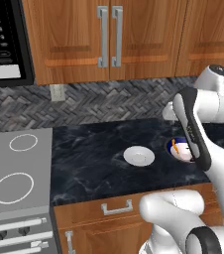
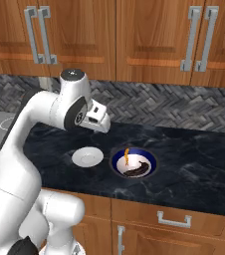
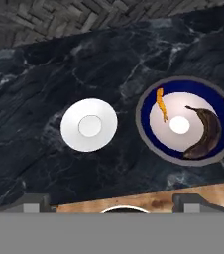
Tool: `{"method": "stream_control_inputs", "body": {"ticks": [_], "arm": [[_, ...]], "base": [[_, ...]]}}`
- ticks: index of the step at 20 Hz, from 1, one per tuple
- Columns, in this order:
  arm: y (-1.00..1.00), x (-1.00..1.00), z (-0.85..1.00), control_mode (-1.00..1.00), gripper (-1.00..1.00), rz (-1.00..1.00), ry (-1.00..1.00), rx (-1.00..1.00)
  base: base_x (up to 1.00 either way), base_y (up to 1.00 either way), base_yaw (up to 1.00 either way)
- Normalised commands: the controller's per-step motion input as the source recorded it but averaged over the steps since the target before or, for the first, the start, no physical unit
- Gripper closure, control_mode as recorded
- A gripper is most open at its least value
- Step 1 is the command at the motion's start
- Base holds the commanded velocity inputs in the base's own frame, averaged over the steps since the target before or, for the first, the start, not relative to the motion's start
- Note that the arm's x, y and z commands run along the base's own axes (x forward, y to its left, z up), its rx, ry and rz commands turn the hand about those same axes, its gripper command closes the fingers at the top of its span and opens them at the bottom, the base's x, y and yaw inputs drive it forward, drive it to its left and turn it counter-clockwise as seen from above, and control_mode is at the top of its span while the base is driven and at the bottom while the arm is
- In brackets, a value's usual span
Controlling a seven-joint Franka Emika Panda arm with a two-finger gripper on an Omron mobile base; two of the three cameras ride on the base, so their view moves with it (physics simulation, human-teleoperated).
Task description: Remove the banana from the bowl and place it on the small plate. Then place the bowl with only the shrimp in the microwave, close the door, and press the start button to microwave the shrimp.
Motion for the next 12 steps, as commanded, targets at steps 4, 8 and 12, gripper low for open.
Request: {"method": "stream_control_inputs", "body": {"ticks": [4, 8, 12], "arm": [[-1.00, -0.20, -0.46, -1.00, -1.00, -0.44, 0.26, 0.20], [-1.00, -0.06, -0.41, -1.00, -1.00, -0.49, 0.34, 0.18], [-0.81, 0.00, -0.21, -1.00, -1.00, -0.26, 0.09, 0.10]], "base": [[0.00, 0.00, 0.00], [0.00, 0.00, 0.00], [0.00, 0.00, 0.00]]}}
